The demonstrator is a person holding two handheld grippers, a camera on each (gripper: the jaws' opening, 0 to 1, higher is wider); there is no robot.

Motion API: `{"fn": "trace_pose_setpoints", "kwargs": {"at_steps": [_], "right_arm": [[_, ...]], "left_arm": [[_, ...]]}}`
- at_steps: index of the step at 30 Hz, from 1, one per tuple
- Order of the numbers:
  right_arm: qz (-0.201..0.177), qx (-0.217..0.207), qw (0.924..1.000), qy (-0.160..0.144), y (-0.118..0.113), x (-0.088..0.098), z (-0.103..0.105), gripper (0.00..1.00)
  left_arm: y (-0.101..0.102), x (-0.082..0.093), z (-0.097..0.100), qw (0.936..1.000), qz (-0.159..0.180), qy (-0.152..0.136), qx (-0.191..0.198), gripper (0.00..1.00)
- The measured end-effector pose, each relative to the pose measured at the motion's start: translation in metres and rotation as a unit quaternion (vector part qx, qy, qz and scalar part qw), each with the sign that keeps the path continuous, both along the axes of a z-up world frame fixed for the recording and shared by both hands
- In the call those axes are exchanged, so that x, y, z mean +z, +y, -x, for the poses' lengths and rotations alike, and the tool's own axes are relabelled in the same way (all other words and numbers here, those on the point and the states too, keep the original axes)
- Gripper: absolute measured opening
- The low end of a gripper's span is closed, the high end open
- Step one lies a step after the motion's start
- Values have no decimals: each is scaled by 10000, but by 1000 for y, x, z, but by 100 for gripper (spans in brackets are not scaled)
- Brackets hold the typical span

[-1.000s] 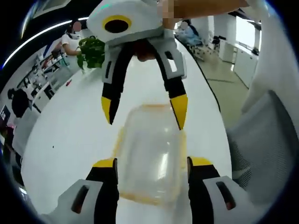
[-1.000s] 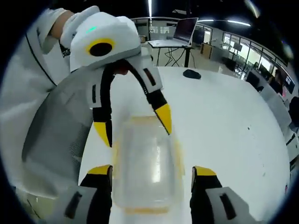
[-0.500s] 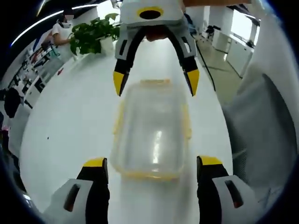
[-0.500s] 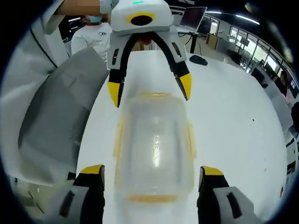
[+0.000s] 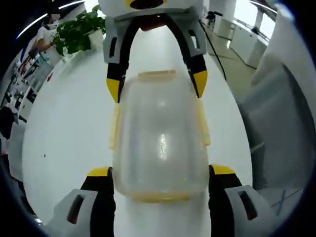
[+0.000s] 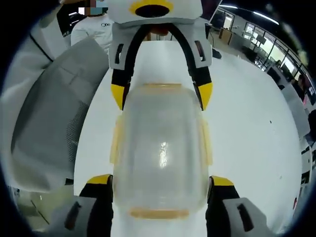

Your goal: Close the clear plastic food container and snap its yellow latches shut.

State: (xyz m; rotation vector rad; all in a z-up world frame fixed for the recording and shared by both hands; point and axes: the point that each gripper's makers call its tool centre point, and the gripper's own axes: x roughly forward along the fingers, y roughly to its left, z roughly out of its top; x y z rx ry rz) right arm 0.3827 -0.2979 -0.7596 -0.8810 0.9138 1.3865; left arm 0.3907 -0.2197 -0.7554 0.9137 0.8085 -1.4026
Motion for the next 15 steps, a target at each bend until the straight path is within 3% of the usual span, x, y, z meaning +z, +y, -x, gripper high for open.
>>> {"fn": "trace_pose_setpoints", "kwargs": {"at_steps": [7, 15], "right_arm": [[84, 37, 10000, 1, 6, 0, 3, 77], [91, 32, 10000, 2, 34, -1, 7, 77]], "left_arm": [[6, 0, 3, 10000, -22, -10, 13, 76], [34, -1, 6, 10000, -69, -19, 8, 76]]}}
